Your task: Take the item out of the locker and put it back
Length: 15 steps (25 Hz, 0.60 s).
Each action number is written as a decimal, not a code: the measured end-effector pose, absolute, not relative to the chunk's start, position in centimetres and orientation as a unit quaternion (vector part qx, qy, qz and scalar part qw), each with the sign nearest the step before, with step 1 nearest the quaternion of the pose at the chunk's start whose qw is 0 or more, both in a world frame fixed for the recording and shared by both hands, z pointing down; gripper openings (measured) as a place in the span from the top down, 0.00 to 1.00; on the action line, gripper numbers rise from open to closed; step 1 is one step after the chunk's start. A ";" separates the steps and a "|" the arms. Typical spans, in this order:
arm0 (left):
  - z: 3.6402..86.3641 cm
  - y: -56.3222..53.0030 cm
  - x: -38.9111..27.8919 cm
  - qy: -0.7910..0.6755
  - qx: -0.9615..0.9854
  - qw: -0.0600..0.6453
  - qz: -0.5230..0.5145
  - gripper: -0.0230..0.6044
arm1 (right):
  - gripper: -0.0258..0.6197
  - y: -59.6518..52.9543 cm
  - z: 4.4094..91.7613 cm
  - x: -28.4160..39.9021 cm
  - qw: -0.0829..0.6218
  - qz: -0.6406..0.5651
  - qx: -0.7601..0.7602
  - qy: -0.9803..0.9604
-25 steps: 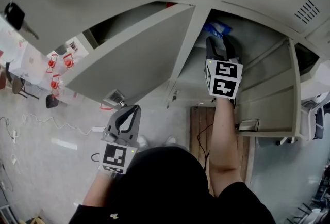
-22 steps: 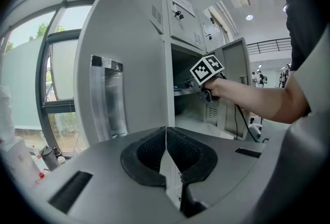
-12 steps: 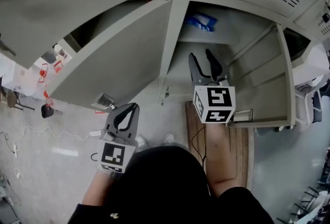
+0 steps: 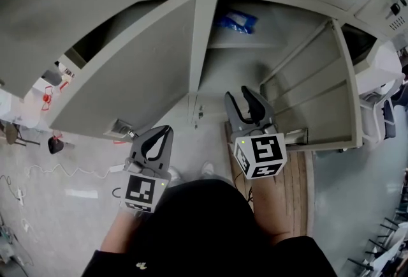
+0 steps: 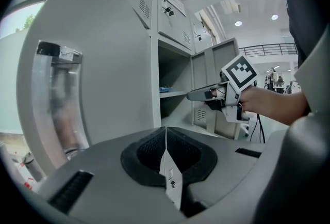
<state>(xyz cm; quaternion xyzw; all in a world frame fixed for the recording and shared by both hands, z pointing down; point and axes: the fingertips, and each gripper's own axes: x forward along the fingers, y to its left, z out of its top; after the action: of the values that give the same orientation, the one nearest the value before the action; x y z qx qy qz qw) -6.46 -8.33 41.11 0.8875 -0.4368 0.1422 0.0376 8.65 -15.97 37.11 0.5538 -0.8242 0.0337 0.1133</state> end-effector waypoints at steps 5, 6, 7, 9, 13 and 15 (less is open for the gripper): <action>40.9 -8.6 -5.7 -0.438 0.887 0.063 0.132 0.94 | 0.78 -13.7 38.7 8.8 0.112 0.052 0.554 -0.823; 40.9 -8.6 -5.6 -0.436 0.888 0.060 0.133 0.94 | 0.80 -13.3 39.0 8.9 0.113 0.054 0.554 -0.823; 40.9 -8.7 -5.6 -0.433 0.890 0.054 0.135 0.94 | 0.82 -12.9 39.3 8.9 0.114 0.056 0.554 -0.823; 41.1 -8.8 -5.6 -0.422 0.895 0.031 0.142 0.94 | 0.86 -12.2 39.7 9.1 0.113 0.059 0.555 -0.822; 40.9 -9.0 -5.4 -0.432 0.890 0.055 0.133 0.94 | 0.89 -11.1 40.1 9.5 0.109 0.064 0.556 -0.822; 40.9 -9.0 -5.3 -0.433 0.890 0.060 0.133 0.94 | 0.89 -10.6 40.2 9.8 0.109 0.064 0.554 -0.823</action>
<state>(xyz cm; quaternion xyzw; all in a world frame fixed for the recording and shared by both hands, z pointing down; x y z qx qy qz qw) -5.27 -9.01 40.93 0.8897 -0.4327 0.1327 0.0605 9.75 -10.61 40.23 0.5544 -0.8226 0.0635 0.1090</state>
